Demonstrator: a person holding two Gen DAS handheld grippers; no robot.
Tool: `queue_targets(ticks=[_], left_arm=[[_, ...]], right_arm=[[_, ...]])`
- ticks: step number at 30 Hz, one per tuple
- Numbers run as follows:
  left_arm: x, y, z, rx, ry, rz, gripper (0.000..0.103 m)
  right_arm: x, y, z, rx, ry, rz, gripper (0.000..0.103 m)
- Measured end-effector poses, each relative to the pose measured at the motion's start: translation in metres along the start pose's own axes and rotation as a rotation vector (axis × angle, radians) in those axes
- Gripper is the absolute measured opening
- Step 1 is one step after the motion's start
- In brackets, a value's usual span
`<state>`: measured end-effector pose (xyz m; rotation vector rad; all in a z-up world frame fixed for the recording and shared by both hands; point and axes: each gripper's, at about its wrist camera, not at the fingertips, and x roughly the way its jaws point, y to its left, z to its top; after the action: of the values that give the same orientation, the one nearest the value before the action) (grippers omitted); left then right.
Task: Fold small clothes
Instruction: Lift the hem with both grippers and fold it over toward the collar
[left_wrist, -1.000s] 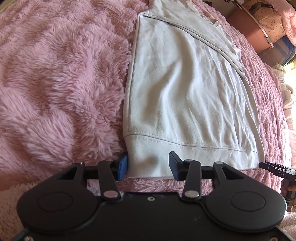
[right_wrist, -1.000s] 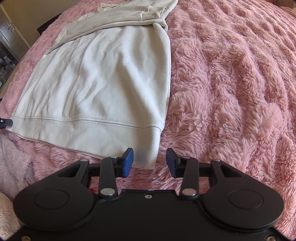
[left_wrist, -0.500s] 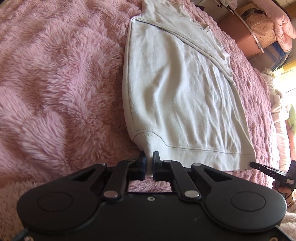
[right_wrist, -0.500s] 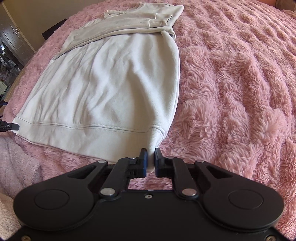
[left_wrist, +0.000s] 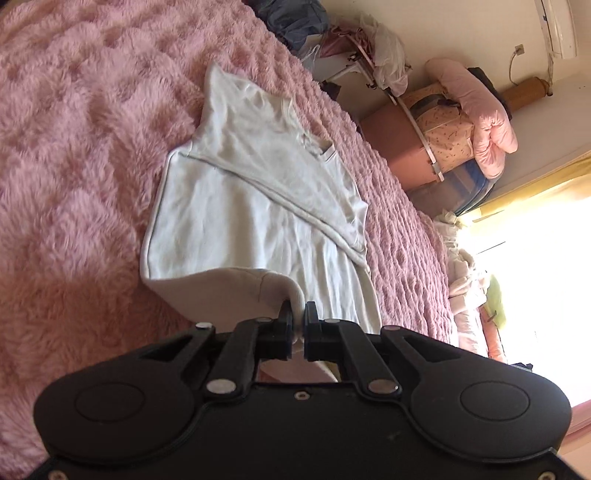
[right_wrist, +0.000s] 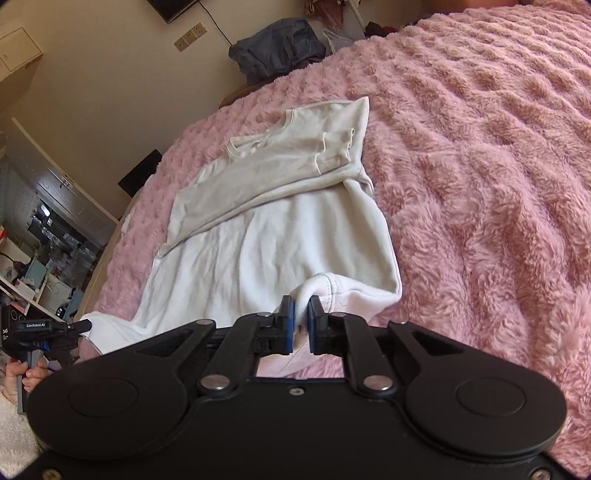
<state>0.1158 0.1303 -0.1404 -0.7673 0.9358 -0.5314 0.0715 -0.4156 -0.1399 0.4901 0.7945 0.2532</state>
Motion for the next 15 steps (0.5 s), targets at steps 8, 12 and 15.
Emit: queue_targets(ticks=[8,12,15], left_arm=[[0.030,0.005,0.105,-0.006,-0.093,-0.046,0.001],[0.056,0.010,0.157,0.010,-0.116,-0.034,0.001],[0.081,0.015,0.191,0.024,-0.112,-0.021,0.001]], right_arm=[[0.033,-0.010,0.084,0.081,-0.156,0.033,0.008],[0.064,-0.020,0.124,0.131,-0.207,0.037,0.008],[0.091,-0.027,0.148,0.166,-0.217,0.051,0.008]])
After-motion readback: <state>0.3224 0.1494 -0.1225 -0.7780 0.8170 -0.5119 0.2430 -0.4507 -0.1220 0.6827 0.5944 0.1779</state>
